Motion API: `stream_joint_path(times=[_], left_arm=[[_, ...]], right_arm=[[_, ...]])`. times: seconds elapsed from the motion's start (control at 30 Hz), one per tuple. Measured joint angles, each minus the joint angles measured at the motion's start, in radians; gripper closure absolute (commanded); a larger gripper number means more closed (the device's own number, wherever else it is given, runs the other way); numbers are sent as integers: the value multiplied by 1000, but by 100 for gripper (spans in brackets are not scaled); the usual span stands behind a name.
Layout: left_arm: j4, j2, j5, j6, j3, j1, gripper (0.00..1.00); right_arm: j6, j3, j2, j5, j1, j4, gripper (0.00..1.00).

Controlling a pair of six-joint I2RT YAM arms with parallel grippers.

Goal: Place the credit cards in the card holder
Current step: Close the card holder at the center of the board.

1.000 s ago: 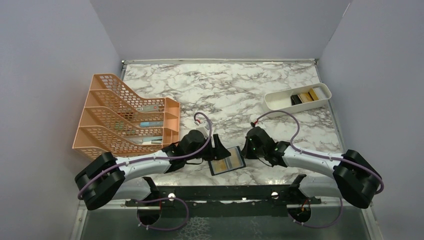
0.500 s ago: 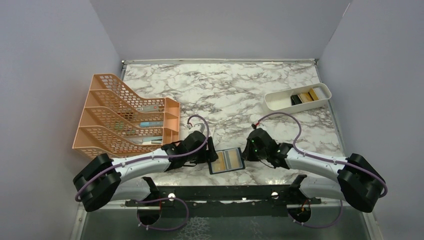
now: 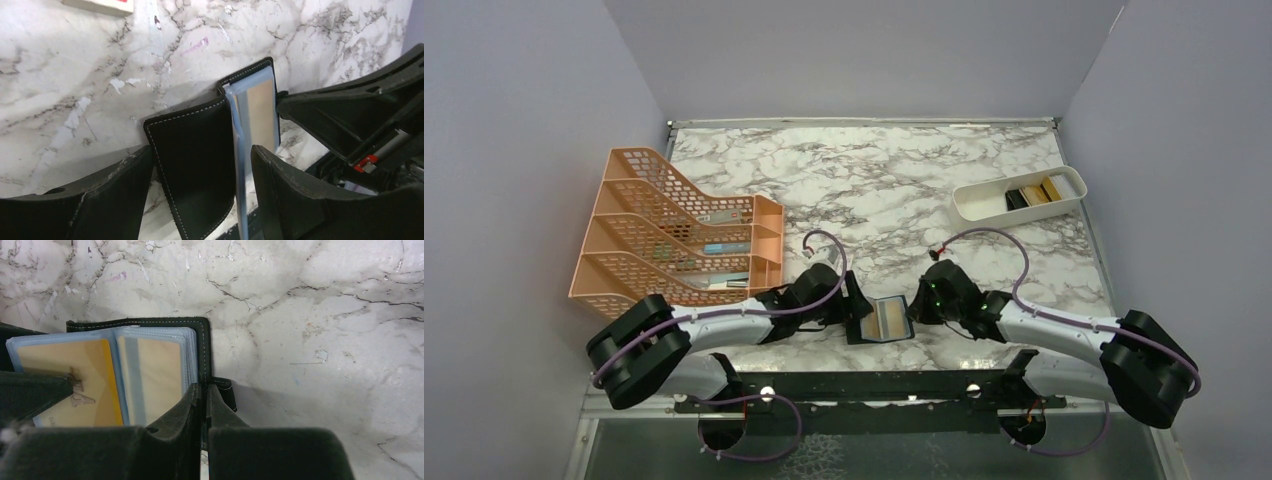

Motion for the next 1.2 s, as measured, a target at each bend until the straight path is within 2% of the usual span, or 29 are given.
stream_joint_path(times=[0.13, 0.33, 0.47, 0.63, 0.8, 0.97, 1.2], left_arm=[[15, -50, 30, -27, -28, -3, 30], [89, -218, 59, -71, -54, -14, 30], [146, -226, 68, -78, -58, -15, 30], [196, -146, 103, -77, -73, -15, 30], [212, -103, 127, -60, -65, -15, 30], [225, -72, 145, -38, -30, -15, 43], [241, -21, 165, 2, 14, -17, 63]], right_arm=[[4, -14, 0, -14, 0, 33, 99], [6, -17, 29, -48, 0, 82, 99], [6, -17, 40, -67, 0, 101, 98], [6, -13, 45, -77, 0, 103, 86], [-6, 27, 15, -76, 0, 22, 74], [-29, 84, -93, -48, 0, -98, 73], [-56, 124, -140, 14, 0, -202, 73]])
